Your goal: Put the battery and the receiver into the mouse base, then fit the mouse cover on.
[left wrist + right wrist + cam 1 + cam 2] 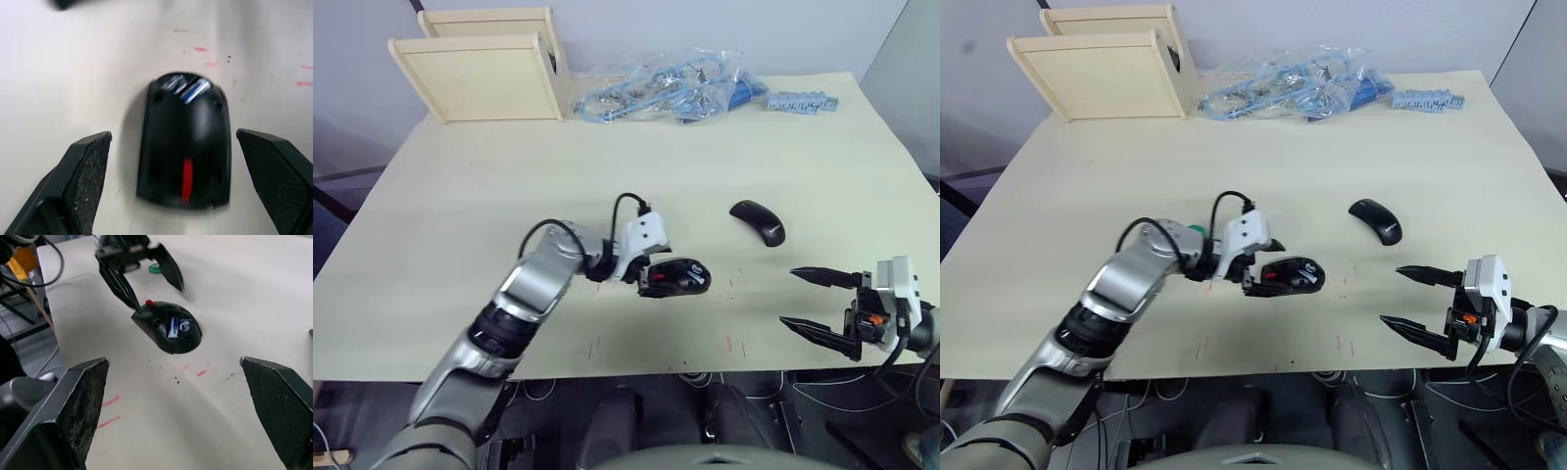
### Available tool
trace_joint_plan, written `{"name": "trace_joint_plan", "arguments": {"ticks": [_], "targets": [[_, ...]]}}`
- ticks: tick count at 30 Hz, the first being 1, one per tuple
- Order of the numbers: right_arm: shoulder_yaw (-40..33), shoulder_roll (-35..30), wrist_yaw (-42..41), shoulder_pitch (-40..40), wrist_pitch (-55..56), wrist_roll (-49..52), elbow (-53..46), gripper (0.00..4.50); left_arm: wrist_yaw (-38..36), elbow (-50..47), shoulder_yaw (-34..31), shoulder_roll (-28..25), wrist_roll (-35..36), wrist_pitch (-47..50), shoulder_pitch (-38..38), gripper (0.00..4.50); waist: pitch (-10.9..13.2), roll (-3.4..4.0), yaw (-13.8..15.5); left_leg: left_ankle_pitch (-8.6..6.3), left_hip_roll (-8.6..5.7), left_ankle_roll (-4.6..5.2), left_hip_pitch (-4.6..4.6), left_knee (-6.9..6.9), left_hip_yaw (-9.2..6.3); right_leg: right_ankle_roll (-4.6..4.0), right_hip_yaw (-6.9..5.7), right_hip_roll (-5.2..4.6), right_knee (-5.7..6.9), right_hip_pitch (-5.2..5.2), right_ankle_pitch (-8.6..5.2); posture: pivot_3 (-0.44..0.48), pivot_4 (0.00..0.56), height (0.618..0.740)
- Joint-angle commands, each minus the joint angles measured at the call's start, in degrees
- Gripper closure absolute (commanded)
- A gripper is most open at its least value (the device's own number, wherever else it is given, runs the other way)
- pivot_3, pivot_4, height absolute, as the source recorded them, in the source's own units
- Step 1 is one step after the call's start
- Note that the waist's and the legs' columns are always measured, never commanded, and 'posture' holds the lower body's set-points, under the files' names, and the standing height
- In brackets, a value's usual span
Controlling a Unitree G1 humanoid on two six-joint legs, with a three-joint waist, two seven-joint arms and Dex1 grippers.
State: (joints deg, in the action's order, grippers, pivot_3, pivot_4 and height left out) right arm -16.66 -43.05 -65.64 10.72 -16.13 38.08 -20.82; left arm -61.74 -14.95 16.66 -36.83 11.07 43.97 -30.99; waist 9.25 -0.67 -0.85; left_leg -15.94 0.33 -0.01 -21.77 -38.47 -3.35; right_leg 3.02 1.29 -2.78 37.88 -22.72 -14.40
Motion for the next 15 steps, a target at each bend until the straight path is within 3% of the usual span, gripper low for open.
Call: {"name": "trace_joint_plan", "arguments": {"ticks": [1, 5, 8, 15], "targets": [[-0.88, 0.33, 0.71, -0.72, -0.02, 1.46, -2.14, 0.0, 0.04, -5.8, -6.25, -2.27, 4.75, 2.19, 2.25, 0.15, 0.07, 0.01, 0.04, 0.0, 0.0, 0.0, 0.0, 0.0, -0.01, 0.0, 0.0, 0.0, 0.0, 0.0, 0.0, 0.0, 0.15, 0.74], [-0.5, 1.62, 1.21, -1.56, 0.6, 1.84, -2.03, 0.0, 0.79, -11.82, -18.64, -6.27, 11.12, 5.16, 11.49, 0.15, 0.18, -0.02, -0.07, 0.0, 0.03, 0.0, -0.02, 0.0, -0.07, 0.01, 0.0, -0.03, -0.03, 0.0, 0.0, 0.0, 0.15, 0.74], [-0.45, 2.24, 1.1, -2.05, 0.98, 2.08, -1.82, 0.0, 3.63, -14.28, -30.09, -6.23, 15.77, 7.9, 19.14, 0.15, 0.26, 0.02, -0.03, 0.0, 0.08, -0.01, 0.01, 0.04, -0.13, -0.01, 0.08, -0.02, -0.01, -0.04, 0.0, 0.0, 0.15, 0.74], [1.0, 3.93, 0.09, -3.22, 3.19, 1.16, -1.2, 0.0, 9.16, -10.08, -43.56, -7.04, 19.74, 10.51, 26.56, 0.15, 0.28, 0.0, 0.23, -0.01, 0.06, -0.02, 0.01, 0.04, -0.15, -0.01, 0.0, -0.04, -0.03, -0.01, 0.0, 0.0, 0.15, 0.74]]}}
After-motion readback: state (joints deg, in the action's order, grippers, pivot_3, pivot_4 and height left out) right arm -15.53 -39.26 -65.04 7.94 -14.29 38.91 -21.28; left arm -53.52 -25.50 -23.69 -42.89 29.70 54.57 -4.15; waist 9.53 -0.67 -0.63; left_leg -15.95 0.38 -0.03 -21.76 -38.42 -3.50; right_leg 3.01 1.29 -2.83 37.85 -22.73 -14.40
